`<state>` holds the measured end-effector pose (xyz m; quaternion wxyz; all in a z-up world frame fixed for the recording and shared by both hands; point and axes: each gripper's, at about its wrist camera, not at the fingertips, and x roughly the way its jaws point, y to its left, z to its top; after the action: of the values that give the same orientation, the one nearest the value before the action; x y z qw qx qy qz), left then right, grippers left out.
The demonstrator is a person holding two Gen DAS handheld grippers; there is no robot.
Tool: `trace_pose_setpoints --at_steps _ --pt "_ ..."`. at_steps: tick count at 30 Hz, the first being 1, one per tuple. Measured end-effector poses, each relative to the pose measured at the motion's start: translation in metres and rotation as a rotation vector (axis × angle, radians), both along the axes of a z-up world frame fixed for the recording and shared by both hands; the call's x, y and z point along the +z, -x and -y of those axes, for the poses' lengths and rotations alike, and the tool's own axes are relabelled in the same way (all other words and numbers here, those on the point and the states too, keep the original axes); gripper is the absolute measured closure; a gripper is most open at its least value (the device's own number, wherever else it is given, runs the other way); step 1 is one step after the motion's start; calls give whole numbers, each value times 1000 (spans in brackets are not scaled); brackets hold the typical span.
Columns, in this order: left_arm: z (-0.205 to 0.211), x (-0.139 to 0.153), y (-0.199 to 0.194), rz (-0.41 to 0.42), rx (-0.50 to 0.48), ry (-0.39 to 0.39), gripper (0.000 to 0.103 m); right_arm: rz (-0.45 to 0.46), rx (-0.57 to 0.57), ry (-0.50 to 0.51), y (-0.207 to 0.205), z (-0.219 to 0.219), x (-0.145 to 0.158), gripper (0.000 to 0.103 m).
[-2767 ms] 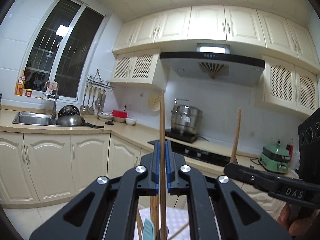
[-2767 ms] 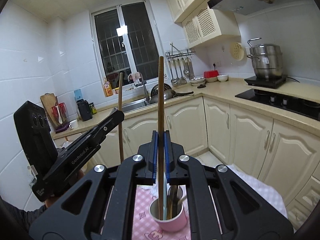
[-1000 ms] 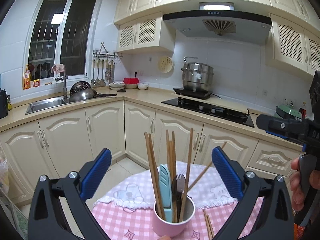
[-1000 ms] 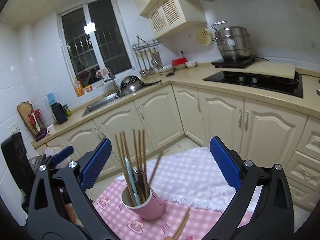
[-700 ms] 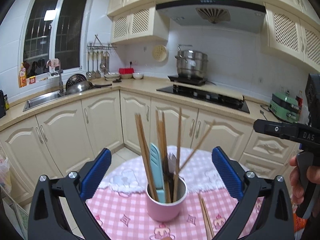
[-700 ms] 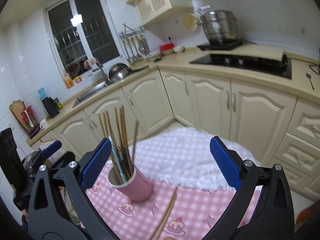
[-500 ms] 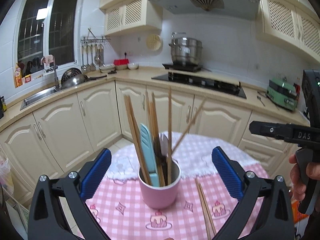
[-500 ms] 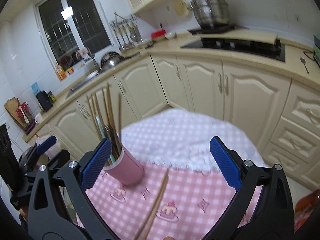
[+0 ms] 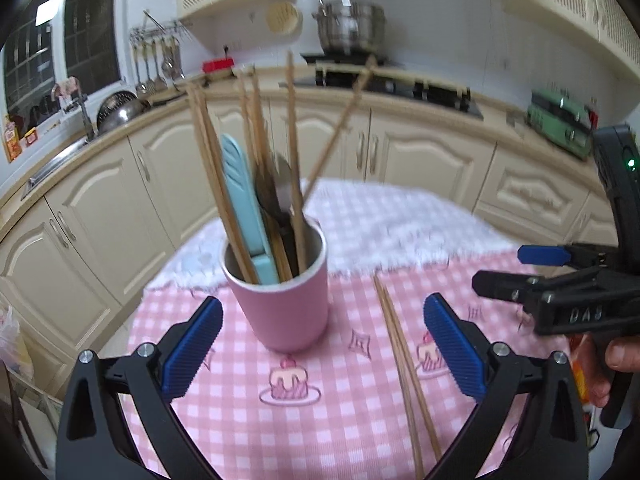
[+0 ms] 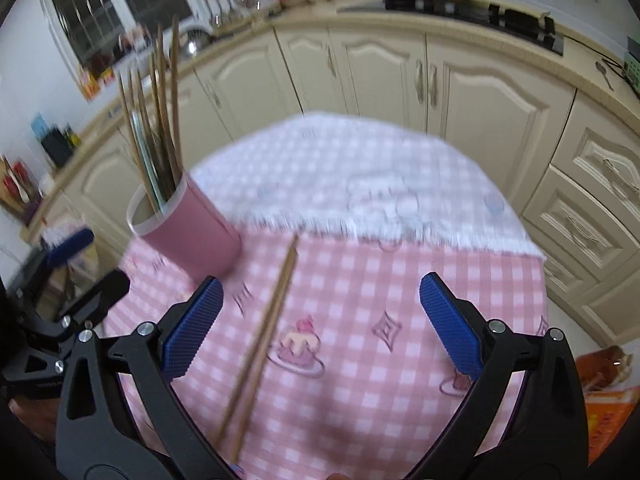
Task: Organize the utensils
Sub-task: 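Move both open grippers down toward the last two chopsticks on the cloth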
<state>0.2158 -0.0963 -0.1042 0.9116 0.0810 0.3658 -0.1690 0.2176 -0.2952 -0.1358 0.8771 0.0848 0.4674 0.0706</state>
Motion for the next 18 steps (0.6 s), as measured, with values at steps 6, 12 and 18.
trace_pose_setpoints --at_steps 6,12,18 --pt "12 -35 -10 -123 -18 -66 5 -118 42 87 13 -13 -38 6" --pt "4 -56 -16 -209 2 -86 5 -191 104 103 25 -33 -61 6" --pt "-1 -63 -16 -248 -12 -121 5 -245 183 188 28 -64 -79 6"
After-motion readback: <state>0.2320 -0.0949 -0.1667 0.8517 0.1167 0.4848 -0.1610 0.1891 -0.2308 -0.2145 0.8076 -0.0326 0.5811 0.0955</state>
